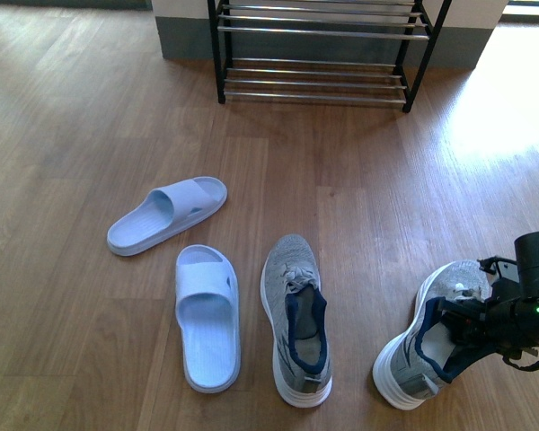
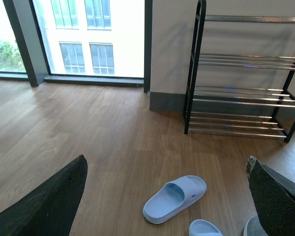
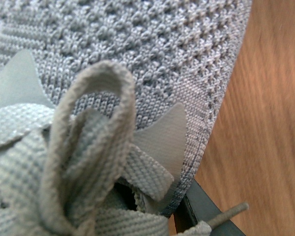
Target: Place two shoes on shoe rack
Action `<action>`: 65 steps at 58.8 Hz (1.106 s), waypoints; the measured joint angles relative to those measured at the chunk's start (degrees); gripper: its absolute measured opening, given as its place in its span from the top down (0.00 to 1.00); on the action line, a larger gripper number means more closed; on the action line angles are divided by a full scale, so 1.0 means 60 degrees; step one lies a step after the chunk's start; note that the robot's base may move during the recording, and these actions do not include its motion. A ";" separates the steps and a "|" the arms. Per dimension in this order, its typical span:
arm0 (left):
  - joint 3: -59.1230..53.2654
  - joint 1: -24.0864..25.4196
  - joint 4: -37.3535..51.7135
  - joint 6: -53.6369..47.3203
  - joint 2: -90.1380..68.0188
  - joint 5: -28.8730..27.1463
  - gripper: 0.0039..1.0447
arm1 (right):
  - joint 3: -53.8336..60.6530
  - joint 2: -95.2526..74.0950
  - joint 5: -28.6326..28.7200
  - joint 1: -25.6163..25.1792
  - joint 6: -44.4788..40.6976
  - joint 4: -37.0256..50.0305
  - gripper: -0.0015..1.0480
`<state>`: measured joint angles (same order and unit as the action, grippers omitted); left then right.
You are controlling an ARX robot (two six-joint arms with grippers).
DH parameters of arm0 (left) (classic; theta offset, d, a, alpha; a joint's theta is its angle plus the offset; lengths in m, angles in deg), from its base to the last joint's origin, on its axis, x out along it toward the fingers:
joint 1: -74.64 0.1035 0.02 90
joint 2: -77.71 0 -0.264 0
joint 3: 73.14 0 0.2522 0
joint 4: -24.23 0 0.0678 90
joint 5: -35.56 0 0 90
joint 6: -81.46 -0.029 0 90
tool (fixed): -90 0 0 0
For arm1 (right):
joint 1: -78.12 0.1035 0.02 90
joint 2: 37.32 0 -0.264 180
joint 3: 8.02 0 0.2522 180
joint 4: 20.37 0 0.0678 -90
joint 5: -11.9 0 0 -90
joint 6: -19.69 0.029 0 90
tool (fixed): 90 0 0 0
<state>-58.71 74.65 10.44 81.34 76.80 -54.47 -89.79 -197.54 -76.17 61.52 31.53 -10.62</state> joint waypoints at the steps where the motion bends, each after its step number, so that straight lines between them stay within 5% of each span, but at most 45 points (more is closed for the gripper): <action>1: 0.0000 0.0000 0.0000 0.0000 0.0000 0.0000 0.09 | 0.0098 0.0076 0.0007 -0.0007 -0.0029 0.0080 0.96; 31: 0.0000 0.0000 0.0000 0.0000 0.0000 0.0000 0.09 | 0.6040 0.6284 0.1708 -0.0423 -0.0943 0.3155 0.96; 56: 0.0000 0.0000 0.0000 0.0000 0.0000 0.0000 0.09 | 0.8317 1.4768 0.2597 -0.1122 -0.0998 -0.0095 0.96; 65: 0.0000 0.0000 0.0000 0.0000 0.0000 0.0000 0.09 | 0.8495 1.5788 0.2685 -0.1271 -0.0892 -0.0171 0.96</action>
<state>-58.71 74.65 10.44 81.34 76.80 -54.47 -38.82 -102.82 -60.06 53.90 26.17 -11.65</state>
